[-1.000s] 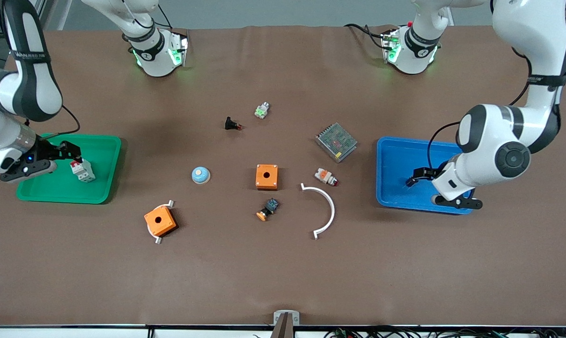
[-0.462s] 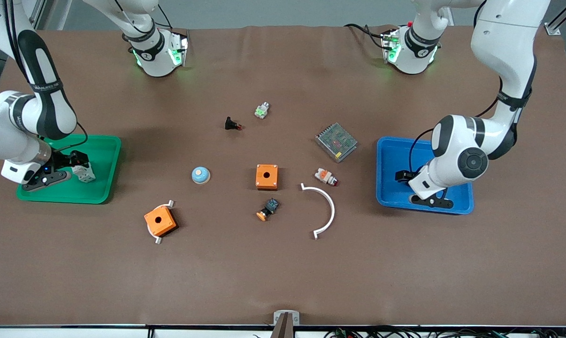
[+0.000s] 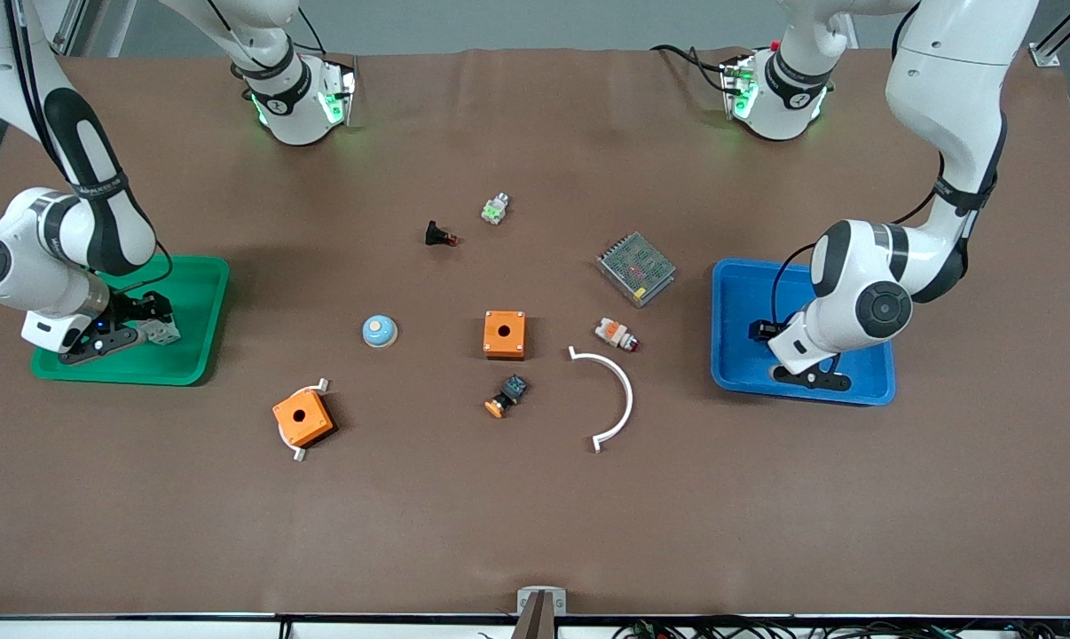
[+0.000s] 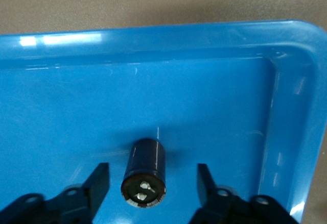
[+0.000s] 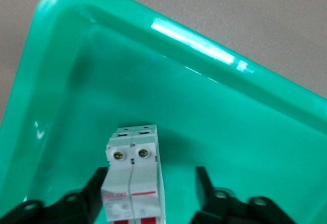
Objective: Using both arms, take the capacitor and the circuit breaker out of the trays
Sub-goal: 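Grasp the breaker with the right gripper while the left gripper grasps the capacitor, then lift the breaker and capacitor and carry both toward the table middle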
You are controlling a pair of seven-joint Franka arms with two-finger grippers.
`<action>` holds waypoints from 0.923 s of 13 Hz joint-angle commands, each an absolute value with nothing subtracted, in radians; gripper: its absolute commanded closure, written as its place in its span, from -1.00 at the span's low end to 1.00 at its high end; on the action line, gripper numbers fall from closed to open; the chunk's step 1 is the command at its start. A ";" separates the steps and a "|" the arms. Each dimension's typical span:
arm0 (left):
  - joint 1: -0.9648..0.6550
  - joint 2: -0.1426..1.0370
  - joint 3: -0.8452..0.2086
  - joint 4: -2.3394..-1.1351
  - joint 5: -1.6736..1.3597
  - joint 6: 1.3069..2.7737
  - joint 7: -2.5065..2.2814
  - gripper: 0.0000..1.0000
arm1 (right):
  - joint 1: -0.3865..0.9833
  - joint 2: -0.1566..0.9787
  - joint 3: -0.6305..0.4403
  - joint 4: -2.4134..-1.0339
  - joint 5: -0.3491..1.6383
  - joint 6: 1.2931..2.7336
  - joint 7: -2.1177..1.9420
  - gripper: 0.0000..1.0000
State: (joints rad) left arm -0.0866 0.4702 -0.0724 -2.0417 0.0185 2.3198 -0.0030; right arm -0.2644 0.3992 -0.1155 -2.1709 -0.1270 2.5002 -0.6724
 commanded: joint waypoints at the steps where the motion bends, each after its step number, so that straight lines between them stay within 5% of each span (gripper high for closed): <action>1: -0.084 0.445 -0.072 -2.071 0.040 2.332 -0.005 0.04 | -0.287 0.402 -0.101 -2.166 -0.150 2.505 -0.704 0.17; 4: -0.090 0.446 -0.072 -2.057 0.040 2.321 -0.003 0.58 | -0.276 0.391 -0.097 -2.160 -0.150 2.488 -0.707 0.94; 6: -0.092 0.451 -0.072 -2.033 0.041 2.316 -0.005 0.77 | -0.244 0.350 -0.092 -2.129 -0.150 2.418 -0.689 0.98; 12: -0.187 0.489 -0.083 -1.766 0.003 2.139 -0.216 0.79 | -0.060 0.275 -0.087 -1.844 -0.079 1.887 -0.404 0.96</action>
State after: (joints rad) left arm -0.1370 0.4647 -0.0816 -1.8553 0.0163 2.1898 -0.1161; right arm -0.1062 0.2748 -0.0841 -1.9092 -0.1165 1.9794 -0.4720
